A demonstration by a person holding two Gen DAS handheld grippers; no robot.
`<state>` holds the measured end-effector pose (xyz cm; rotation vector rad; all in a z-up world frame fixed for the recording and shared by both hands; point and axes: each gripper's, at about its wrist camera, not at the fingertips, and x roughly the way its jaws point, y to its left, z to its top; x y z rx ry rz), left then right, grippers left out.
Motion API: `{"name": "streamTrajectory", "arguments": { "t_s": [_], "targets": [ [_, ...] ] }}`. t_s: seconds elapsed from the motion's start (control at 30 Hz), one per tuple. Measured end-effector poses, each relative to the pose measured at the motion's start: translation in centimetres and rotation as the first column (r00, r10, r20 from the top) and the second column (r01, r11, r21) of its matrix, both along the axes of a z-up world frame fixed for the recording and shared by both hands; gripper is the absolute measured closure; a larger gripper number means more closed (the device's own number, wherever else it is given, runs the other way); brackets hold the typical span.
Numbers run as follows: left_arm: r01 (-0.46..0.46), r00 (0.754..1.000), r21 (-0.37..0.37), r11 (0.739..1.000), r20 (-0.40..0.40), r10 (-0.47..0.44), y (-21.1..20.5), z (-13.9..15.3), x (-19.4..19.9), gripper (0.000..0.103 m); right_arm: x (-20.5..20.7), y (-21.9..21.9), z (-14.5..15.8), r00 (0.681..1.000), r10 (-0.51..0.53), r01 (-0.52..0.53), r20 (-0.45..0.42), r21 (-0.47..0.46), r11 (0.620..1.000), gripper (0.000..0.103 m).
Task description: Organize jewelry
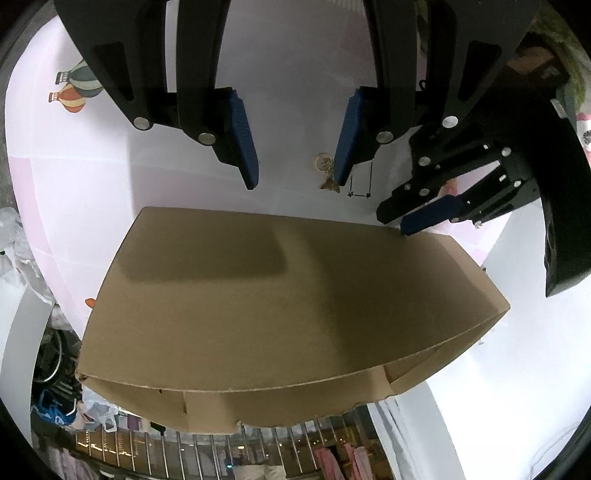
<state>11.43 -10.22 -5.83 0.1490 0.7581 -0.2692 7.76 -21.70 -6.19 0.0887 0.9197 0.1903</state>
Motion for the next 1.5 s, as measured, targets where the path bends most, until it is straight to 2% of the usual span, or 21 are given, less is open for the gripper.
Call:
{"name": "streamTrajectory", "arguments": {
  "t_s": [0.17, 0.27, 0.73, 0.9, 1.1, 1.33, 1.5],
  "targets": [
    [0.005, 1.0, 0.013, 1.0, 0.002, -0.005, 0.3, 0.1, 0.2, 0.096, -0.4, -0.3, 0.1, 1.0, -0.01, 0.009, 0.002, 0.005, 1.0, 0.061],
    [0.008, 1.0, -0.018, 1.0, -0.018, -0.008, 0.9, 0.3, 0.5, 0.099, -0.5, -0.5, 0.2, 1.0, -0.014, 0.014, 0.004, 0.008, 1.0, 0.061],
    [0.093, 0.99, -0.129, 0.987, -0.091, -0.105, 2.4, 0.9, 0.4, 0.1, -1.1, -0.8, 1.0, 1.0, 0.004, -0.005, 0.029, 0.023, 1.0, 0.061],
    [0.098, 0.991, -0.159, 0.982, -0.07, -0.11, 3.4, 1.4, -0.7, 0.1, -1.6, 0.1, 1.7, 0.997, 0.062, -0.065, 0.055, 0.048, 0.997, 0.061],
    [0.089, 0.994, -0.167, 0.982, -0.048, -0.098, 3.7, 2.3, -0.9, 0.1, -1.5, 2.6, 1.1, 0.99, 0.139, -0.14, 0.034, 0.05, 0.989, 0.061],
    [0.083, 0.995, -0.174, 0.981, -0.042, -0.091, 4.2, 2.3, -1.3, 0.099, -0.4, 3.8, -0.5, 0.99, 0.137, -0.136, -0.037, 0.009, 0.991, 0.071],
    [0.081, 0.995, -0.185, 0.979, -0.044, -0.09, 5.0, 2.1, -1.5, 0.099, 0.1, 4.2, -0.5, 0.992, 0.121, -0.122, -0.031, -0.029, 0.992, 0.077]
  ]
}}
